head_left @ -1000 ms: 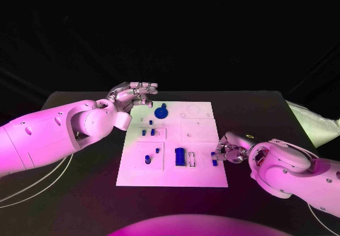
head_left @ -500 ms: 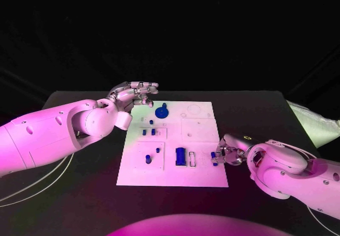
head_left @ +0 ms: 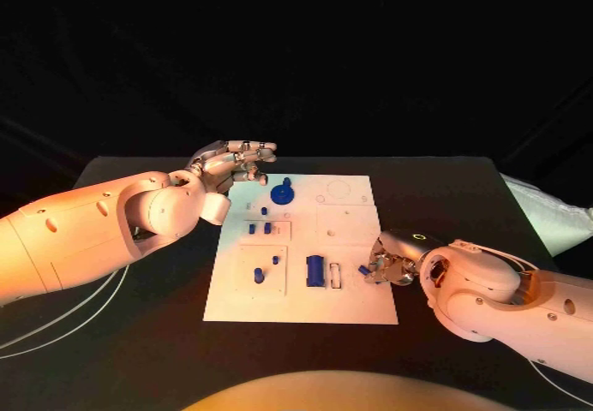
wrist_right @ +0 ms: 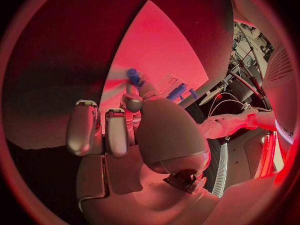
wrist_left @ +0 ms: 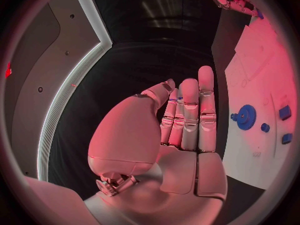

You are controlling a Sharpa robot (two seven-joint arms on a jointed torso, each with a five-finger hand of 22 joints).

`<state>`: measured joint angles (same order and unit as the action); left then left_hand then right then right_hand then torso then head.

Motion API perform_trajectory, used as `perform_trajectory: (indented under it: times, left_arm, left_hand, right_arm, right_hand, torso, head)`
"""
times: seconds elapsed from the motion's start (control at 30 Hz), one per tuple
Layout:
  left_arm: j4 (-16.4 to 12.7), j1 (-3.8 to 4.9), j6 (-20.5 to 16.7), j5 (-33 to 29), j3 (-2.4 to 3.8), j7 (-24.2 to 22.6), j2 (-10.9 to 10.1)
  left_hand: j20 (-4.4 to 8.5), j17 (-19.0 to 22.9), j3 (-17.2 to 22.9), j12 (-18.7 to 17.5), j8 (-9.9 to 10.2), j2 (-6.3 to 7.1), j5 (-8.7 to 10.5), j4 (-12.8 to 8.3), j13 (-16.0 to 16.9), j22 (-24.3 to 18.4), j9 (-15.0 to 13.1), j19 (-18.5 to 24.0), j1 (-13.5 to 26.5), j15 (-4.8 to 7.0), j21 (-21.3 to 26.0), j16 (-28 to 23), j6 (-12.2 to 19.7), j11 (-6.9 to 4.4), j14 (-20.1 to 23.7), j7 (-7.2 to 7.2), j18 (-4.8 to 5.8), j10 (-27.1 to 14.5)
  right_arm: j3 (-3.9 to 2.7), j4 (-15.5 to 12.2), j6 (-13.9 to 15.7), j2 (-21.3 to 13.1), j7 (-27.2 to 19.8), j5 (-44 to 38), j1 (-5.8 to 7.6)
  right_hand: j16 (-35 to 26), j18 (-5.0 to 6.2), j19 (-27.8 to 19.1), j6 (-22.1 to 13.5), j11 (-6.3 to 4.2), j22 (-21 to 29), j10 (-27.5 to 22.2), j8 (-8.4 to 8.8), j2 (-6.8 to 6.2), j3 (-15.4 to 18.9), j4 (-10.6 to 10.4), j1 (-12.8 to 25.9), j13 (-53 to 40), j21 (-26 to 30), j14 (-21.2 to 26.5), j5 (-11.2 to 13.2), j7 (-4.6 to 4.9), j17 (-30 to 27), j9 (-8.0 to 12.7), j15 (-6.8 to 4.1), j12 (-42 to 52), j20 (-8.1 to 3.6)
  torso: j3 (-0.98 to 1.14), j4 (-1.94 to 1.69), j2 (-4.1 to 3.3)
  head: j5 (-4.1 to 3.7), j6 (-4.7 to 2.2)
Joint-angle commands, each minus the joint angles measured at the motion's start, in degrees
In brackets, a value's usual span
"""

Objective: Assemble the parts on the task board

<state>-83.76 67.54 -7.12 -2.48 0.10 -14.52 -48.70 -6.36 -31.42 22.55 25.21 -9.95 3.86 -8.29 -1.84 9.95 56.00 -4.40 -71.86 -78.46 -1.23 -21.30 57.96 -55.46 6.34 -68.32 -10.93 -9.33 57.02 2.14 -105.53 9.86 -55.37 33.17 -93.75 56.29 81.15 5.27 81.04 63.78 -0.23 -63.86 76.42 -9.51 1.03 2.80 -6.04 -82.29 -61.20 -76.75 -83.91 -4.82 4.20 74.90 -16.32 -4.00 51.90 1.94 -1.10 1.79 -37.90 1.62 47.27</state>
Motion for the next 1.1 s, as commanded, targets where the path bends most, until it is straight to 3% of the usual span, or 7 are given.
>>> perform_trajectory:
  times: [0.03, 0.27, 0.33, 0.5, 0.7, 0.97, 1.1]
  left_arm:
    - [0.0, -0.01, 1.2, 0.3, 0.02, -0.3, 0.1]
    - [0.0, -0.01, 1.2, 0.3, 0.01, -0.3, 0.2]
    - [0.0, -0.01, 1.3, 0.5, 0.01, -0.3, 0.2]
    - [-0.1, -0.01, 1.5, 1.0, 0.01, -0.1, 0.2]
    - [-0.1, -0.01, 1.6, 1.1, 0.01, 0.0, 0.2]
    - [-0.2, -0.01, 1.5, 1.2, 0.01, 0.0, 0.1]
    - [-0.2, -0.01, 1.5, 1.2, 0.01, 0.1, 0.1]
  left_hand:
    - [-0.32, 0.0, 0.2, 0.2, -0.2, 0.06, -0.32, -0.3, 0.0, -0.1, 0.0, -0.1, 0.7, -0.06, 0.3, 0.1, 0.3, -0.03, 0.3, 0.04, -0.94, -0.5]
    - [-0.33, 0.1, 0.1, 0.2, -0.2, 0.08, -0.32, -0.3, 0.0, -0.1, 0.0, -0.1, 0.7, -0.07, 0.3, 0.1, 0.4, -0.02, 0.3, 0.03, -0.94, -0.5]
    - [-0.33, 0.1, 0.1, 0.3, -0.3, 0.12, -0.31, -0.3, 0.0, -0.1, 0.0, -0.1, 0.7, -0.08, 0.3, 0.1, 0.4, -0.03, 0.3, 0.04, -0.94, -0.6]
    - [-0.35, 0.2, 0.1, 0.3, -0.3, 0.26, -0.28, -0.4, 0.0, -0.1, 0.0, -0.1, 0.7, -0.08, 0.3, 0.1, 0.5, -0.01, 0.4, 0.03, -0.95, -0.6]
    - [-0.35, 0.2, 0.1, 0.3, -0.3, 0.26, -0.28, -0.4, 0.0, -0.1, 0.0, -0.1, 0.7, -0.08, 0.3, 0.1, 0.5, -0.01, 0.4, 0.03, -0.95, -0.6]
    - [-0.35, 0.2, 0.0, 0.4, -0.4, 0.26, -0.26, -0.4, 0.0, -0.1, 0.0, -0.1, 0.7, -0.09, 0.3, 0.1, 0.5, -0.01, 0.4, 0.03, -0.95, -0.7]
    - [-0.36, 0.2, 0.0, 0.4, -0.4, 0.26, -0.26, -0.4, 0.0, -0.1, 0.0, -0.1, 0.7, -0.09, 0.3, 0.1, 0.5, -0.01, 0.4, 0.03, -0.95, -0.7]
  right_arm:
    - [0.54, 0.8, -5.7, 0.5, 0.7, -4.7, -0.67]
    - [0.6, 1.3, -7.9, 1.3, 0.7, -7.9, -0.73]
    - [0.62, 1.4, -8.6, 1.4, 0.8, -8.3, -0.74]
    - [0.66, 1.5, -8.9, 1.8, 0.9, -8.6, -0.75]
    - [0.68, 1.3, -5.6, 1.9, 0.9, -7.2, -0.75]
    - [0.65, -0.5, 1.7, 1.3, 0.8, -1.0, -0.72]
    - [0.62, -1.2, 5.6, 1.0, 0.2, 7.7, -0.44]
  right_hand:
    - [-0.3, -0.37, 0.1, 0.4, -0.24, 0.0, -0.6, 0.29, 0.52, -1.1, 1.7, -2.3, 0.2, 0.3, -3.6, 0.5, 0.04, 2.2, 0.1, -0.46, -0.5, -0.32]
    - [-0.4, -0.38, 0.1, 0.8, -0.13, 0.0, -1.0, 0.83, 0.5, -3.7, 3.5, -3.1, 0.5, 0.3, -3.6, -2.9, 0.2, 2.1, 0.4, -0.33, -1.3, -0.21]
    - [-0.4, -0.39, 0.1, 1.2, -0.19, -0.1, -0.8, 0.76, 0.41, -4.1, 3.4, -2.6, 0.3, 0.3, -3.6, -3.7, 0.07, 2.2, 0.4, -0.36, -1.0, -0.2]
    - [-0.3, -0.43, 0.3, 1.7, -0.44, -0.4, -0.2, 0.8, 0.0, -5.0, 2.8, -0.5, -0.3, 0.1, -3.7, -5.3, -0.25, 2.4, 0.4, -0.53, -0.2, -0.32]
    - [0.0, -0.5, 0.5, 1.8, -0.71, -0.9, 0.4, 0.99, -0.57, -7.8, 1.8, 2.2, -0.9, -0.1, -3.8, -11.9, -0.53, 2.9, 0.4, -0.73, 0.5, -0.57]
    - [0.6, -0.65, 0.9, 2.0, -0.81, -1.8, 1.3, 1.0, -2.02, -11.3, -0.1, 5.9, -2.0, -0.7, -4.0, -14.8, -0.71, 3.7, 0.1, -0.89, 1.6, -0.78]
    - [1.0, -0.73, 1.0, 2.1, -0.84, -2.3, 1.6, 0.98, -2.4, -12.2, -0.3, 6.4, -2.5, -0.9, -4.1, -15.2, -0.72, 4.1, 0.0, -0.92, 2.2, -0.82]
  torso:
    - [-0.02, 0.07, 0.05]
    - [-0.06, 0.03, 0.09]
    - [-0.06, -0.02, 0.03]
    - [-0.05, -0.02, -0.02]
    - [-0.08, -0.01, 0.07]
    - [-0.03, -0.04, 0.06]
    - [-0.08, 0.01, 0.08]
  head:
    - [0.03, 0.0]
    - [-0.06, -0.14]
    - [-0.06, -0.47]
    - [-0.02, -0.43]
    - [0.0, -0.29]
    - [0.22, -0.23]
    - [0.17, -0.25]
